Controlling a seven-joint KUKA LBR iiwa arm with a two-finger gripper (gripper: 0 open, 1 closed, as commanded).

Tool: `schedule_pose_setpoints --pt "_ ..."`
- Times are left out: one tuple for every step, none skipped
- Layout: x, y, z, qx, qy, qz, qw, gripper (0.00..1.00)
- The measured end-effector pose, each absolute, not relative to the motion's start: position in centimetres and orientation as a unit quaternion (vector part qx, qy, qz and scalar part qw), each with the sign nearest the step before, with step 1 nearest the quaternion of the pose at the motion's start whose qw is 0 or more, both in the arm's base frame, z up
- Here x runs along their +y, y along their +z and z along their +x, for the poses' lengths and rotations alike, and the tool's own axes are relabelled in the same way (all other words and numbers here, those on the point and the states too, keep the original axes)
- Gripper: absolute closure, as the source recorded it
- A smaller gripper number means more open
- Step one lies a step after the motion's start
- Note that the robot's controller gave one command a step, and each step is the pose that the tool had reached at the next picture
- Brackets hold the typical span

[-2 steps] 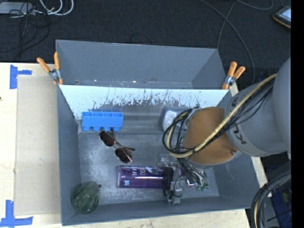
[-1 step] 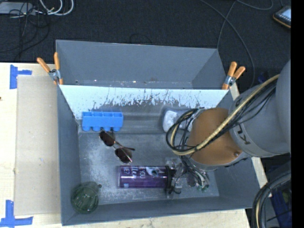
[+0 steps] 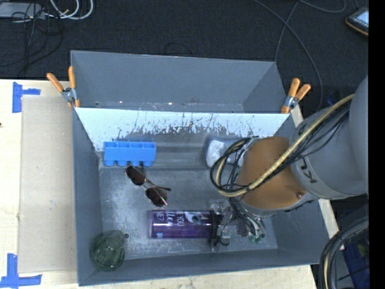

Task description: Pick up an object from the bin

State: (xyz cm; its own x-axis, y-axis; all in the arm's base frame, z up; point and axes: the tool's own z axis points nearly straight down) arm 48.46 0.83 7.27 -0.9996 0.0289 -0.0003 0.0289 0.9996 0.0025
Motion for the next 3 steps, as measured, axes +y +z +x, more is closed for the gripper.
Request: schedule_pose_setpoints --pt "1.2 7.3 48.3 1.0 0.0 0.025 0.001 1.0" --pt "1.4 7.2 49.4 1.0 0.001 0.029 -0.003 1.0" --pt "1.4 7.2 49.3 1.0 0.001 0.031 -0.001 1.0"
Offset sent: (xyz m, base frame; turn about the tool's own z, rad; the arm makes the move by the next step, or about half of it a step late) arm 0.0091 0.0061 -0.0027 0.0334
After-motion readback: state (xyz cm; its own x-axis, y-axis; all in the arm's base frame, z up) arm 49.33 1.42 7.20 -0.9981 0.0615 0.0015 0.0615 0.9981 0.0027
